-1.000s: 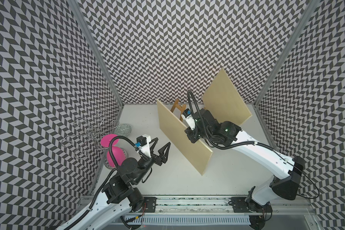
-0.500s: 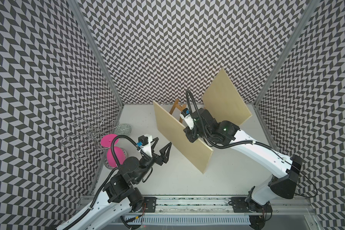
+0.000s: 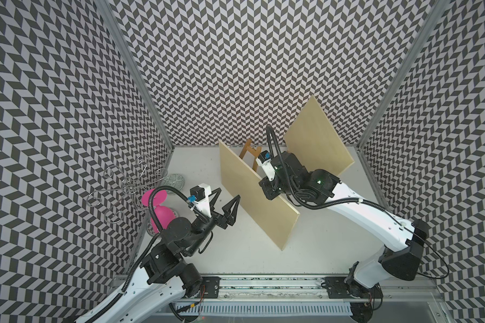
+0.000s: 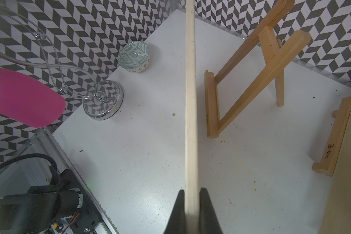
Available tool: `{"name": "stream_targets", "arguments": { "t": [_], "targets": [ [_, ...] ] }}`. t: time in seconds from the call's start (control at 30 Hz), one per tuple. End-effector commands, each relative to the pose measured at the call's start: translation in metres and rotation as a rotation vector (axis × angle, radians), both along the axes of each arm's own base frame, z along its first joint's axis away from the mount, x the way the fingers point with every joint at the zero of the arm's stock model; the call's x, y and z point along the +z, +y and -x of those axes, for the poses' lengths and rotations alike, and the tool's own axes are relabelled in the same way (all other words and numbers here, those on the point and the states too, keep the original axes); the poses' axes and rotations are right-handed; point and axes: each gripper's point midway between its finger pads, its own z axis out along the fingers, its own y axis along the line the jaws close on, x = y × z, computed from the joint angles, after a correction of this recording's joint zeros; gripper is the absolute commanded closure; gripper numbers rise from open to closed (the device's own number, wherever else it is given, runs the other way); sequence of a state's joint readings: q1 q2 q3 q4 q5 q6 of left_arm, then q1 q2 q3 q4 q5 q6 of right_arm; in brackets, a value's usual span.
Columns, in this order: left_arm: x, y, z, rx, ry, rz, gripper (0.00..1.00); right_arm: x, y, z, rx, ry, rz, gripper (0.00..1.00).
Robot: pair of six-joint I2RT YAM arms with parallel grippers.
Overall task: Assemble the easel
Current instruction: Pick up the drawing board from the center of the board, then place the drawing board on the easel.
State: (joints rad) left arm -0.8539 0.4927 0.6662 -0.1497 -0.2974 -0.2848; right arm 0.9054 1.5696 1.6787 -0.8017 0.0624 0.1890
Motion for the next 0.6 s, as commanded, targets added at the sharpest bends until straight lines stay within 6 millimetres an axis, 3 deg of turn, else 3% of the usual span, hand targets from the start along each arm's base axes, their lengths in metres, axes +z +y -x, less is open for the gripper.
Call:
{"name": "stream_targets", "arguments": {
  "t": [0.0,0.23,0.4,0.57],
  "targets": [
    [0.005,0.000,-0.005,0.021,-0.002,-0.008,0.16,0.150,0.004,-0.005,-0.007,-0.278,-0.382,1.00],
    [0.004,-0.004,-0.012,0.031,-0.005,-0.014,0.15,0.191,-0.012,-0.018,-0.032,-0.368,-0.414,1.00],
    [-0.001,-0.010,-0.019,0.035,0.003,-0.024,0.12,0.201,-0.023,-0.036,-0.026,-0.396,-0.415,1.00],
    [-0.006,-0.016,-0.029,0.034,0.019,-0.028,0.09,0.197,-0.017,-0.060,-0.026,-0.392,-0.391,1.00]
  ]
}}
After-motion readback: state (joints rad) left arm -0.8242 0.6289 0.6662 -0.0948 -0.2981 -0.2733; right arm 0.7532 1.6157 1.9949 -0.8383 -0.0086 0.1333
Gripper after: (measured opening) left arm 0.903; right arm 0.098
